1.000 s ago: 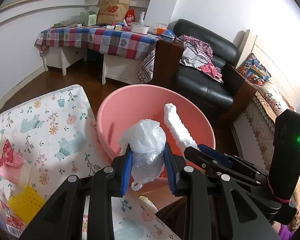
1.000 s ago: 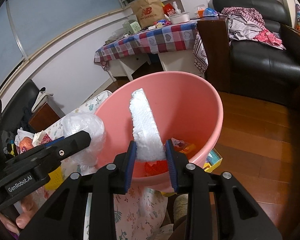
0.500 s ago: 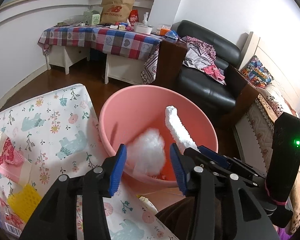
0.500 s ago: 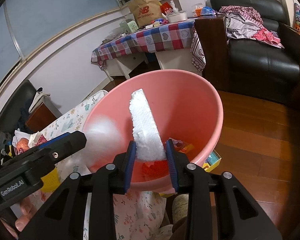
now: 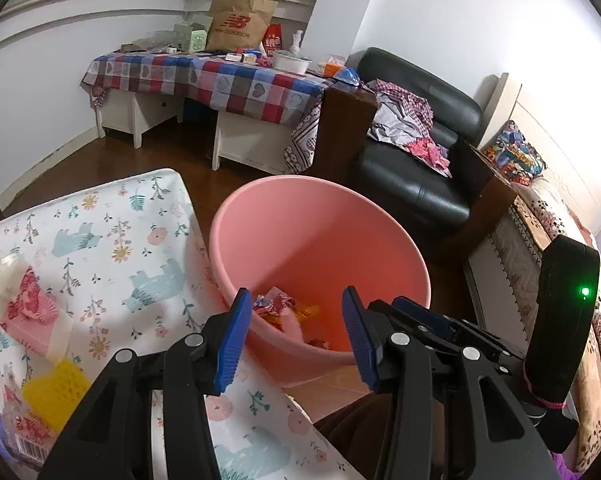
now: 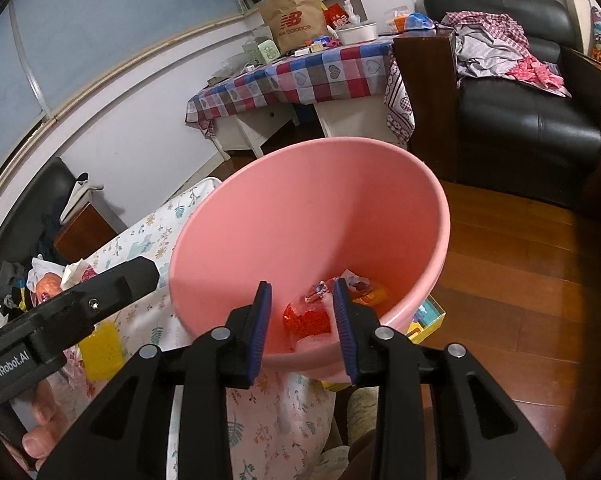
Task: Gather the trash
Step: 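Open both tools to drop the bag and strip into the bucket, then move both open tools back over the trash on the table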
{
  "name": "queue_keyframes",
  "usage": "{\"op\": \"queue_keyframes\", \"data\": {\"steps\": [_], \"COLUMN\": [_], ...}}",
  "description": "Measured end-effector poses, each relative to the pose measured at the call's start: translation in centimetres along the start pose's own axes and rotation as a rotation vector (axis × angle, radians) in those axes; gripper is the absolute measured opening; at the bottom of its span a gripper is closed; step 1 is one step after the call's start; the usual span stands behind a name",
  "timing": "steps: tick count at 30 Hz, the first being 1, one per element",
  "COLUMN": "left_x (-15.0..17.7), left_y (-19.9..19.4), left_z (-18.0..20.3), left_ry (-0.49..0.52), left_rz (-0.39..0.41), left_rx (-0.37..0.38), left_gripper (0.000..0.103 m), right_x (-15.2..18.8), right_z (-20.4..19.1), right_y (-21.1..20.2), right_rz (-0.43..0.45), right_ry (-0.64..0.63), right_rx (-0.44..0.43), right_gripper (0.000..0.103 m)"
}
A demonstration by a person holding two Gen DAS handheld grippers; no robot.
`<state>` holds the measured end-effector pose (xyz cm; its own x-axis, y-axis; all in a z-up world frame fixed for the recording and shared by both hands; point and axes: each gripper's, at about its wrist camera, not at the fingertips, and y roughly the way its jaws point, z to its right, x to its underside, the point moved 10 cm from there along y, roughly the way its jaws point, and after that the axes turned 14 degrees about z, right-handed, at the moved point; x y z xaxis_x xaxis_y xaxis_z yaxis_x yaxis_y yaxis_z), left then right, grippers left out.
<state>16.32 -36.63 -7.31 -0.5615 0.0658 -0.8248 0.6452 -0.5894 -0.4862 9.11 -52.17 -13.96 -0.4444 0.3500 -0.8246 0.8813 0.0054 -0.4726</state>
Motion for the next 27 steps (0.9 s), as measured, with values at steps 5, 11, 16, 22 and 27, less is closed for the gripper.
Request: {"op": "queue_keyframes", "data": {"steps": [5,11,16,22,27], "left_x": [-0.1,-0.5,-0.7,-0.8,-0.5], "left_y": [-1.3,-3.4,-5.9,-9.5,-12.6], "left_z": [-0.8,-2.0,-3.3,-5.8,-8.5], "left_ry": [-0.003,0.006,0.018,0.025,0.014], "left_rz": [0.015,0.037,0.062,0.102,0.134], "left_rx": [-0.025,-0.063,-0.093,-0.14,-0.186], "left_gripper": [0.046,0.046,0.046,0.046,0.046], "right_x": [0.3,0.7,1.4,2.4,3.6], "right_z": [-1.2,-3.1,-5.2,-8.4,-11.5], "right_y": [-0.4,-1.0,-1.3,-1.5,-2.0], "right_rz": [-0.003,-0.015,-0.031,-0.052,-0.072], "right_ry": [-0.018,-0.037,-0.066,-0.101,-0.14], "right_rx": [-0.017,-0.052,-0.086,-0.139,-0.191], "right_gripper": [0.033,0.033,0.033,0.033,0.033]}}
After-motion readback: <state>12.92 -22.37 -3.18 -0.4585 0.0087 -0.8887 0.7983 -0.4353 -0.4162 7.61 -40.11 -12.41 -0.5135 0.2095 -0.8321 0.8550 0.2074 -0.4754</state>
